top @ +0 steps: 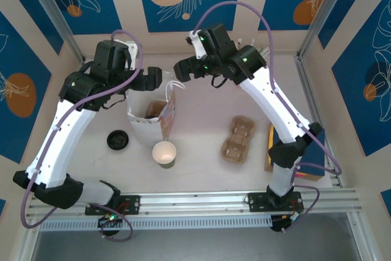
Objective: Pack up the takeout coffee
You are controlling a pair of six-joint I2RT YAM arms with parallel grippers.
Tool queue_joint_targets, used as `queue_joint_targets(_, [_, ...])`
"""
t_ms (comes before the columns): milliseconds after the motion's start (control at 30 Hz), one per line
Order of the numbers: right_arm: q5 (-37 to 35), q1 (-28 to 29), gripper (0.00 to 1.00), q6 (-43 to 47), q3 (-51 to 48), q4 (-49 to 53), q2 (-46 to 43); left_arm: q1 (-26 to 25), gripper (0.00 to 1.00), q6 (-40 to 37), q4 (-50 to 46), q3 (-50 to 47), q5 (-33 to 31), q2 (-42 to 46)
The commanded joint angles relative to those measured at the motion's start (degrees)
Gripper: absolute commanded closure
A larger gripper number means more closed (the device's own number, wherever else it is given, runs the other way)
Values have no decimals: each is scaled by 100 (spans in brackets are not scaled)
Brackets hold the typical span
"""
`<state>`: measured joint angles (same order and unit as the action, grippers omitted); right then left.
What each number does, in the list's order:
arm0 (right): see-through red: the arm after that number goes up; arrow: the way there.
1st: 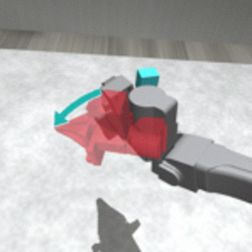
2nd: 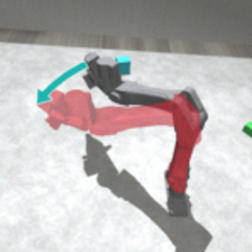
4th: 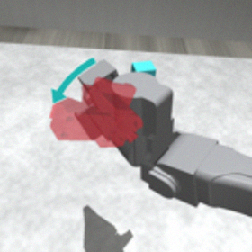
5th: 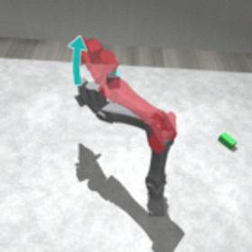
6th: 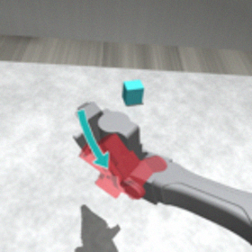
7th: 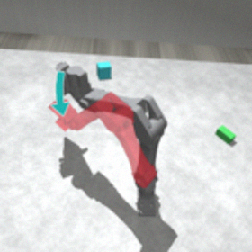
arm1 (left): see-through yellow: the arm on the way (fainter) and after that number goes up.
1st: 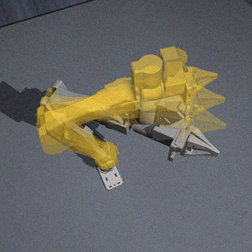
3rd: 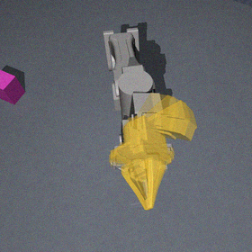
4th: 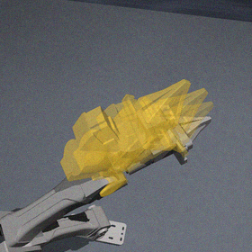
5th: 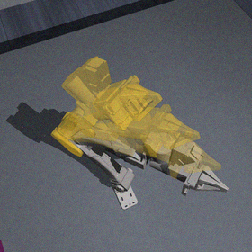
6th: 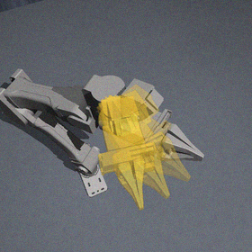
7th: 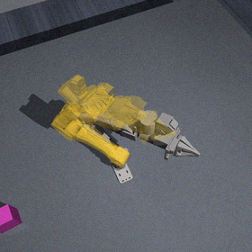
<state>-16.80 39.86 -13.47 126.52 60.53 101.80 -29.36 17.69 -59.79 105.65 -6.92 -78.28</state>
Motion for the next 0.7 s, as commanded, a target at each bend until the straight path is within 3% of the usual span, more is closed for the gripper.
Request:
queue_joint_targets(0, [-371,-295,1,-576,-630,-126,-606,27,0,15,283,210,512,-188])
queue_joint_targets(333, [-431,-1551,1,-1536,-3320,-134,-2617,-355,0,-77,222,1006,806,-1147])
queue_joint_targets(667, [-323,-3113,1,-1959,-5223,378,-3881,-727,0,-170,235,1671,997,-1855])
